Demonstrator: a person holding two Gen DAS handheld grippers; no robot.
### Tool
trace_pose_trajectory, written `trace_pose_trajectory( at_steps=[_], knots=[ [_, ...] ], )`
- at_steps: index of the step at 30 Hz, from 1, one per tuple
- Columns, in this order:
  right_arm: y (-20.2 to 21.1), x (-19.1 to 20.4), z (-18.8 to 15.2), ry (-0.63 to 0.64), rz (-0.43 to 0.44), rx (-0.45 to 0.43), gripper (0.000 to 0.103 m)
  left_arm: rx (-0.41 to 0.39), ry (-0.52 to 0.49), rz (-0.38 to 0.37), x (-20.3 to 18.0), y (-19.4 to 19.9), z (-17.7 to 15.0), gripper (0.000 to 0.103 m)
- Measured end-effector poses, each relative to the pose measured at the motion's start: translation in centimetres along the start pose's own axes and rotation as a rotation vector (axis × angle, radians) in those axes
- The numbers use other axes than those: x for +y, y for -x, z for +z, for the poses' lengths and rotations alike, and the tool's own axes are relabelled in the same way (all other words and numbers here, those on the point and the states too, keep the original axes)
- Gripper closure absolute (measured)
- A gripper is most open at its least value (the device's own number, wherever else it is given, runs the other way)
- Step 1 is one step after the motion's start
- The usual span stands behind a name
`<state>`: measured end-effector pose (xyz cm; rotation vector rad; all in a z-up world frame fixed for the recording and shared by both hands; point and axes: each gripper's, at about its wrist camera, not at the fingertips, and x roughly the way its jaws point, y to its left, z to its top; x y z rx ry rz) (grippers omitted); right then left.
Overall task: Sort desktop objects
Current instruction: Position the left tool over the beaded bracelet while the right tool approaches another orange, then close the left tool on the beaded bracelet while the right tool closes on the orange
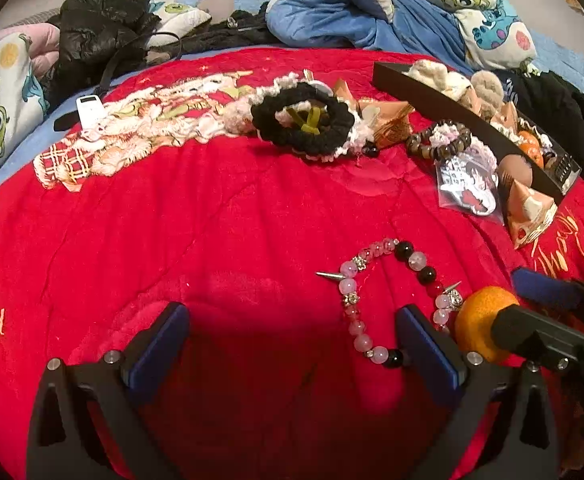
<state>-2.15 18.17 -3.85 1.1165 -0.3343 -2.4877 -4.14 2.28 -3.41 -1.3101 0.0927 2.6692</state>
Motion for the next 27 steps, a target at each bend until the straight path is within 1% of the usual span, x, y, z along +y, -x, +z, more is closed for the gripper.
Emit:
trace_pose_trajectory(
  at_steps=[5, 9, 10, 14, 17, 18, 19, 22, 24, 27],
  knots=[
    [0.1, 0.5, -0.1, 0.022, -0.025, -0.008, 0.034, -0.002, -0.005, 0.003, -0.1, 0.0, -0.1, 0.0],
    [0.2, 1.3, -0.2, 0.063, -0.029, -0.017, 0.043, -0.002, -0.017, -0.003, -0.1, 0.0, -0.1, 0.0],
    [0.2, 1.5, -0.2, 0.071, -0.025, -0.018, 0.047, -0.001, -0.021, -0.006, -0.1, 0.0, -0.1, 0.0],
    [0.3, 1.9, -0.3, 0.096, 0.004, -0.019, 0.056, -0.001, -0.031, -0.016, -0.1, -0.1, -0.1, 0.0],
    [0.0, 1.7, -0.3, 0.073, 0.016, 0.001, 0.058, -0.004, -0.04, -0.013, -0.3, -0.2, -0.1, 0.0],
    [-0.1, 1.6, -0.3, 0.06, 0.02, 0.008, 0.059, -0.006, -0.042, -0.012, -0.3, -0.2, -0.1, 0.0],
    [-0.3, 1.5, -0.2, 0.051, 0.018, 0.015, 0.064, -0.007, -0.045, -0.01, -0.4, -0.2, -0.1, 0.0],
    [-0.3, 1.5, -0.2, 0.048, 0.023, 0.024, 0.067, -0.01, -0.047, -0.011, -0.5, -0.2, 0.0, 0.0],
    [-0.2, 1.7, -0.2, 0.056, 0.015, 0.027, 0.068, -0.021, -0.055, -0.015, -0.6, 0.0, -0.2, 0.003],
    [-0.2, 1.9, -0.3, 0.065, 0.0, 0.017, 0.068, -0.037, -0.072, -0.025, -0.9, 0.3, -0.3, 0.012]
  ],
)
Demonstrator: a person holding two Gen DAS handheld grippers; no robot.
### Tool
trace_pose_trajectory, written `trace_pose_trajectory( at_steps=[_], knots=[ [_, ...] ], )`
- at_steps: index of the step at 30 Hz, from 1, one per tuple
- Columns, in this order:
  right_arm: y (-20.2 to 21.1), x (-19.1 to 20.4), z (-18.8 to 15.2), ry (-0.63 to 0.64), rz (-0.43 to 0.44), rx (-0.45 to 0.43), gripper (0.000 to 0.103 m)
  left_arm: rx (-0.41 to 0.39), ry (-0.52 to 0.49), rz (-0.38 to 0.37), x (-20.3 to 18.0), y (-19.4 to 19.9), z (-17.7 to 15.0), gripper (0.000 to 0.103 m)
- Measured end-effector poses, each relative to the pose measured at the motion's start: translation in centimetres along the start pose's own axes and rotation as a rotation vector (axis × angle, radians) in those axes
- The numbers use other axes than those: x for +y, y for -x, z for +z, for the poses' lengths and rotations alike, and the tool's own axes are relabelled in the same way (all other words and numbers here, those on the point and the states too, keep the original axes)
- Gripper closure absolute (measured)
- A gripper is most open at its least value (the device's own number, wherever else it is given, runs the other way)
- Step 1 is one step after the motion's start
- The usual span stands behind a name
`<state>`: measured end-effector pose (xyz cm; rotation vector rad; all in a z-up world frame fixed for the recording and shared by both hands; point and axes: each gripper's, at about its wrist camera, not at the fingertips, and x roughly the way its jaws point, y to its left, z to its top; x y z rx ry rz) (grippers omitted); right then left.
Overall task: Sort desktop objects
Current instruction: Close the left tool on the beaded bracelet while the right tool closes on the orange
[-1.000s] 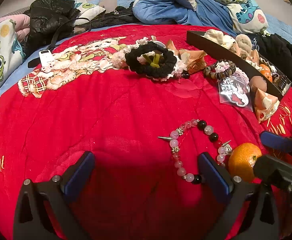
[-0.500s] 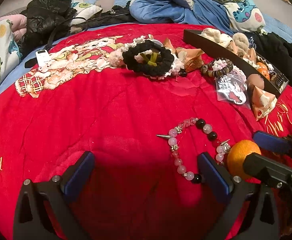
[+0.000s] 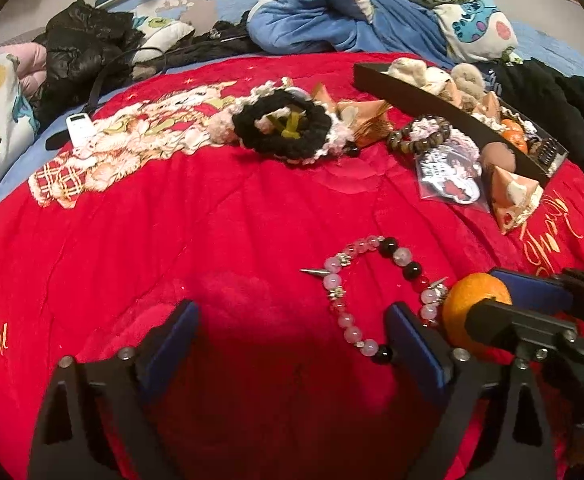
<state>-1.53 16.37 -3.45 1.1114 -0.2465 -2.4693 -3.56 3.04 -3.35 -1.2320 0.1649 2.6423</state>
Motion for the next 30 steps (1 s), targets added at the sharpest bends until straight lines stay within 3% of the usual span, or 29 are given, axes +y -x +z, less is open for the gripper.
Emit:
trace_pose_trajectory(
  at_steps=[3, 5, 10, 11, 14, 30],
  knots=[
    [0.1, 0.2, 0.0, 0.006, -0.013, 0.0, 0.068, -0.018, -0.008, -0.005, -0.1, 0.4, -0.1, 0.023],
    [0.0, 0.3, -0.1, 0.01, -0.019, 0.005, 0.067, -0.028, 0.009, -0.01, 0.2, 0.6, -0.1, 0.037],
    [0.3, 0.7, -0.1, 0.026, -0.038, -0.001, 0.067, -0.049, 0.044, -0.016, 0.9, 1.2, -0.2, 0.06],
    [0.3, 0.7, -0.1, 0.024, -0.039, -0.001, 0.067, -0.051, 0.046, -0.017, 0.9, 1.3, -0.2, 0.072],
    [0.4, 0.7, -0.1, 0.016, -0.042, -0.001, 0.067, -0.05, 0.046, -0.039, 0.9, 1.6, -0.4, 0.09],
    [1.4, 1.0, 0.5, -0.001, -0.051, -0.019, 0.067, -0.064, 0.106, -0.089, 1.7, 3.2, -1.2, 0.094]
  ],
)
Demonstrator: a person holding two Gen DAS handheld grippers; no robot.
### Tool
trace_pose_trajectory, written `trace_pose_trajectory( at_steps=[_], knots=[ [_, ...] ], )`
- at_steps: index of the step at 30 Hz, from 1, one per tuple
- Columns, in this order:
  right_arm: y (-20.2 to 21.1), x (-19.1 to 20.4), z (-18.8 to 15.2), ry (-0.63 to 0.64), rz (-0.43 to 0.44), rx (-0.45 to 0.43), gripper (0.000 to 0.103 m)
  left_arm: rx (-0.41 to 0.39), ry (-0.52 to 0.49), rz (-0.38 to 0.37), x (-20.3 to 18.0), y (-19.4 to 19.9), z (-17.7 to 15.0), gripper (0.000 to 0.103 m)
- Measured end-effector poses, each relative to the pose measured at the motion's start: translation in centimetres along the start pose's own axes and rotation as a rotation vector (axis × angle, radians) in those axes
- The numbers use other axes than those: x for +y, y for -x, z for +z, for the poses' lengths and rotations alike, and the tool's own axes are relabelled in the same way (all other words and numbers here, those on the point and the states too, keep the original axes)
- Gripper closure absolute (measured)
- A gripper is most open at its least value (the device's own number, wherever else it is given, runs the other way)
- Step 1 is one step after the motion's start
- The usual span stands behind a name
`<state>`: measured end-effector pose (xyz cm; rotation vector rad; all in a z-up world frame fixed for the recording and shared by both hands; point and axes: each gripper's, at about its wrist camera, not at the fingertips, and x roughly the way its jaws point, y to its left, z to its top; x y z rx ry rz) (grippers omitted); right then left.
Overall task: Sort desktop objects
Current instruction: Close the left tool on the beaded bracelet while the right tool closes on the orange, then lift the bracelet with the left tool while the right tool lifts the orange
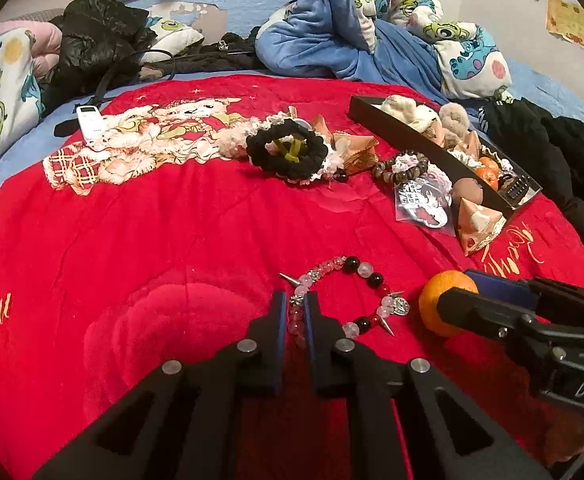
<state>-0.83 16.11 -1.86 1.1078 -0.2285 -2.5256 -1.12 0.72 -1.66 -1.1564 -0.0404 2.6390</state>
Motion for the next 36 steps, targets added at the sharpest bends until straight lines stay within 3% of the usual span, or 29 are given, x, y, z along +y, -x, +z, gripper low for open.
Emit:
trace_pose_trajectory(
  at_steps=[4, 7, 10, 16, 18, 20, 23, 26, 36],
  knots=[
    [0.2, 0.0, 0.2, -0.009, 0.001, -0.005, 0.067, 0.043, -0.009, -0.073, -0.6, -0.1, -0.5, 0.095],
    [0.3, 0.1, 0.3, -0.003, -0.003, -0.007, 0.067, 0.038, -0.066, -0.005, -2.0, -0.4, -1.0, 0.095],
    [0.4, 0.1, 0.2, 0.0, -0.002, -0.006, 0.067, 0.048, -0.054, -0.003, -1.8, -0.5, -1.0, 0.092],
    [0.8, 0.2, 0.0, 0.018, 0.001, -0.009, 0.068, 0.056, -0.082, -0.015, -2.4, -1.0, -1.1, 0.067],
    [0.8, 0.2, 0.0, 0.02, -0.001, -0.007, 0.068, 0.05, -0.11, 0.008, -3.0, -1.1, -1.3, 0.066],
    [0.8, -0.1, 0.0, 0.007, -0.003, -0.004, 0.068, 0.048, -0.114, 0.01, -3.1, -1.1, -1.4, 0.07],
    [0.9, -0.5, 0.1, -0.01, -0.002, -0.005, 0.068, 0.046, -0.08, -0.027, -2.6, -1.1, -1.2, 0.088],
    [1.5, -0.3, 0.3, -0.003, -0.001, -0.018, 0.068, 0.036, -0.069, -0.038, -2.5, -0.9, -1.3, 0.095],
    [3.5, -0.1, 0.5, 0.014, 0.001, -0.057, 0.068, 0.01, -0.062, -0.065, -3.2, 0.5, -1.7, 0.095]
  ],
)
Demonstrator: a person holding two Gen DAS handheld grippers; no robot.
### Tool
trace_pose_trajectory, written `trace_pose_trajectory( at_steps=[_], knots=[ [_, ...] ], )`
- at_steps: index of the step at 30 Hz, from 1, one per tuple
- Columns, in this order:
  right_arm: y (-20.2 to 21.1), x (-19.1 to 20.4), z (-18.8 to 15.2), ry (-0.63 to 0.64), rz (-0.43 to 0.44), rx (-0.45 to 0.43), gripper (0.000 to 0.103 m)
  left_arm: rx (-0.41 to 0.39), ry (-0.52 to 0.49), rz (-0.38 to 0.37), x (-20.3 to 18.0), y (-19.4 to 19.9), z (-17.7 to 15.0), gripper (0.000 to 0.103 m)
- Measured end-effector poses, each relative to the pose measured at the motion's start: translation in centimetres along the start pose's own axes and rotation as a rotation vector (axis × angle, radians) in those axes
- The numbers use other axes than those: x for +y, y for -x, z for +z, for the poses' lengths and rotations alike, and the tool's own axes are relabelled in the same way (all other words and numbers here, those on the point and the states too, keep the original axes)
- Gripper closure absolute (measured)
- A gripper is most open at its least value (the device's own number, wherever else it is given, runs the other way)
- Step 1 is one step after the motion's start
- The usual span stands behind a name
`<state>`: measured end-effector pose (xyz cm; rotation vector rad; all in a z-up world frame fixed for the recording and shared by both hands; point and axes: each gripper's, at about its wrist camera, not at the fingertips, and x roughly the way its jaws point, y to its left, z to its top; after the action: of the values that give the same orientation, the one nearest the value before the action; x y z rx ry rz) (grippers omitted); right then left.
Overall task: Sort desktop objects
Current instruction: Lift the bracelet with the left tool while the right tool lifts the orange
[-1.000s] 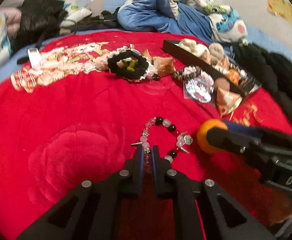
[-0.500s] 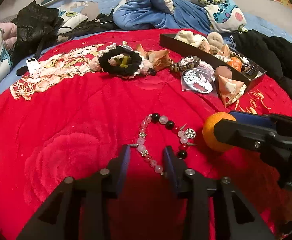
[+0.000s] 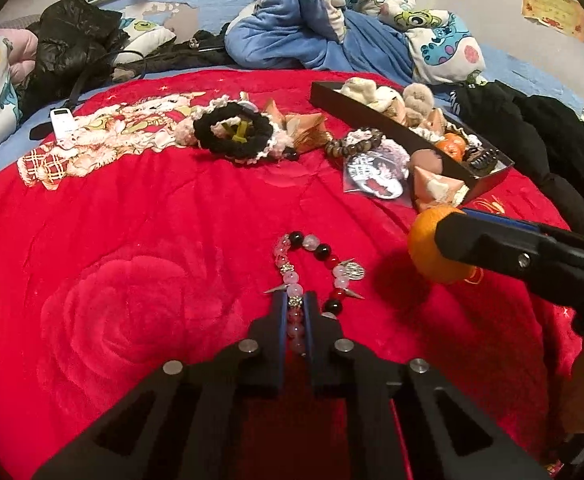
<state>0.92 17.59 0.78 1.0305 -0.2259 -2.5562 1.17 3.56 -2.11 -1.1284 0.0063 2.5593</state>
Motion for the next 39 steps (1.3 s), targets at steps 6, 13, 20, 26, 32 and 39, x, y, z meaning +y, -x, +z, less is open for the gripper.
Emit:
trace_pose_trajectory(
  at_steps=[6, 13, 20, 26, 32, 39],
  knots=[
    [0.8, -0.5, 0.0, -0.013, -0.006, -0.008, 0.068, -0.028, -0.017, -0.013, -1.1, 1.2, 0.0, 0.095],
    [1.4, -0.9, 0.0, -0.018, -0.01, -0.016, 0.068, -0.061, -0.007, -0.028, -1.7, 2.4, 0.6, 0.095],
    [2.4, -1.3, 0.0, -0.032, -0.009, -0.033, 0.068, -0.043, -0.01, -0.012, -2.0, 2.0, 0.7, 0.095],
    [3.0, -2.1, -0.3, -0.044, -0.013, -0.031, 0.068, 0.021, -0.003, 0.015, -2.0, 0.0, -0.3, 0.095],
    [3.5, -2.2, -0.6, -0.036, -0.013, -0.034, 0.068, 0.046, 0.015, 0.058, -1.5, -0.9, -0.8, 0.094],
    [3.6, -2.3, -0.6, -0.049, -0.007, -0.036, 0.068, 0.045, -0.026, 0.082, -2.1, -1.2, -1.0, 0.094]
  ],
)
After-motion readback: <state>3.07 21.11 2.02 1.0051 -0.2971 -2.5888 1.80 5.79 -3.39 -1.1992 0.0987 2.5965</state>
